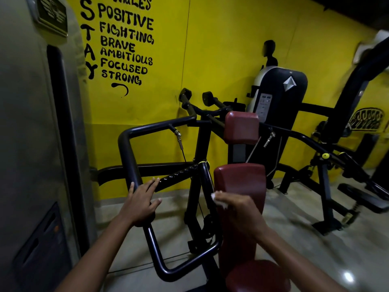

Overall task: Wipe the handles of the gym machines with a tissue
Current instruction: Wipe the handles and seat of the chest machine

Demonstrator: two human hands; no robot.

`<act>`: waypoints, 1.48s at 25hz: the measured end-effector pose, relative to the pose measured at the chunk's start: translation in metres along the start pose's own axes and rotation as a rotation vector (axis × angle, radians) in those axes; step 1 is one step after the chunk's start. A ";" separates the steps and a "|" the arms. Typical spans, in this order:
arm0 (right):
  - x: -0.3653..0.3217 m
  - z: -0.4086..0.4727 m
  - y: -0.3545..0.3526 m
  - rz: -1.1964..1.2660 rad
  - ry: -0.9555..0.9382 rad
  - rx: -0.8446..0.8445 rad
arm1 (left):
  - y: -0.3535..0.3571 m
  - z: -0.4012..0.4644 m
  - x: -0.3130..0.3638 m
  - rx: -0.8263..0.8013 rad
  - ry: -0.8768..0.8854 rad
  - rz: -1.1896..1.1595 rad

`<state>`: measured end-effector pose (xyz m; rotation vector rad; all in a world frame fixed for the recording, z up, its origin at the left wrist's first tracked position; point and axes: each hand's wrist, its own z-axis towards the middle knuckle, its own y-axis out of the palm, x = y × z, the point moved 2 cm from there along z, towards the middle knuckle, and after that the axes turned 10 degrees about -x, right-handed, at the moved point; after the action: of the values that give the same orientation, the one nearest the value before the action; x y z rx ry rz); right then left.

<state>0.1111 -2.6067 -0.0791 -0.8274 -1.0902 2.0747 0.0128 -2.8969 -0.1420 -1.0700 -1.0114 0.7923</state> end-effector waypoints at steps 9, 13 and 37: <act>0.022 0.110 0.014 -0.022 0.094 0.091 | 0.003 0.001 -0.004 0.036 0.015 -0.029; 0.024 0.090 0.031 -0.369 -0.072 0.060 | 0.003 0.000 -0.005 0.064 0.023 -0.054; 0.013 0.120 0.001 -0.579 -0.250 -0.207 | 0.003 -0.002 -0.003 0.070 0.032 -0.064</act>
<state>0.0107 -2.6519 -0.0283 -0.2872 -1.4906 1.6151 0.0131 -2.8997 -0.1457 -0.9835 -0.9790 0.7510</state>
